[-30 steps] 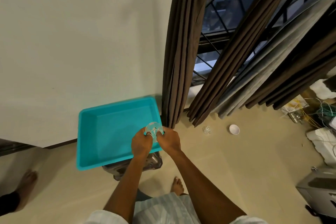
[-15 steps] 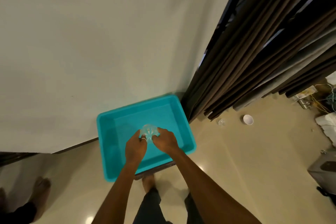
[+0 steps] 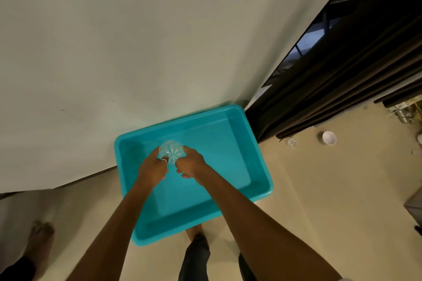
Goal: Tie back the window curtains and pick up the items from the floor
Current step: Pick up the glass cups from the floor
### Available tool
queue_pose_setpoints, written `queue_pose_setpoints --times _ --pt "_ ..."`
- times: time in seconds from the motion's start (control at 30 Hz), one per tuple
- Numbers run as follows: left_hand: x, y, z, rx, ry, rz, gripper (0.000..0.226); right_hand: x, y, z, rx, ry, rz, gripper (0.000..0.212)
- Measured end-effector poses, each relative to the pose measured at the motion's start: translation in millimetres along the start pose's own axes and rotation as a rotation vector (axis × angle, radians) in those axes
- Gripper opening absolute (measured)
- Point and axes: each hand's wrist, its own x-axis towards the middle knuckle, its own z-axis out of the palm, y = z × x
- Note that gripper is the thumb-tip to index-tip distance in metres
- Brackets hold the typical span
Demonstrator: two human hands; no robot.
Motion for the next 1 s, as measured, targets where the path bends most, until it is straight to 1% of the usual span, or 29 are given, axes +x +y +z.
queue_pose_setpoints --times 0.17,0.4,0.53,0.6,0.77,0.87,0.93,1.0 --pt "36.0 -13.3 5.0 -0.086 -0.061 -0.063 0.039 35.5 4.4 11.9 0.046 -0.021 0.019 0.042" --pt "60.5 -33.6 3.8 -0.131 -0.070 -0.125 0.047 62.9 8.5 27.0 0.095 -0.057 0.051 0.050" --pt "67.7 -41.8 4.6 -0.176 -0.112 -0.173 0.055 74.0 12.8 32.1 0.093 -0.049 0.049 0.048" --pt "69.8 -43.3 5.8 -0.158 -0.136 -0.172 0.057 76.1 13.7 31.9 0.090 -0.041 0.044 0.045" --pt "71.1 -39.8 5.5 -0.131 -0.136 -0.162 0.054 79.6 16.4 30.8 0.114 -0.038 0.041 0.045" --pt "69.1 -36.6 4.7 -0.146 -0.128 -0.190 0.060 81.3 18.9 33.1 0.136 -0.029 0.052 0.051" --pt "68.8 -35.3 5.3 -0.164 -0.107 -0.224 0.070 79.8 20.2 33.3 0.167 -0.025 0.074 0.061" --pt "65.4 -36.9 6.1 -0.151 -0.063 -0.246 0.075 76.5 20.2 30.1 0.190 -0.019 0.082 0.068"
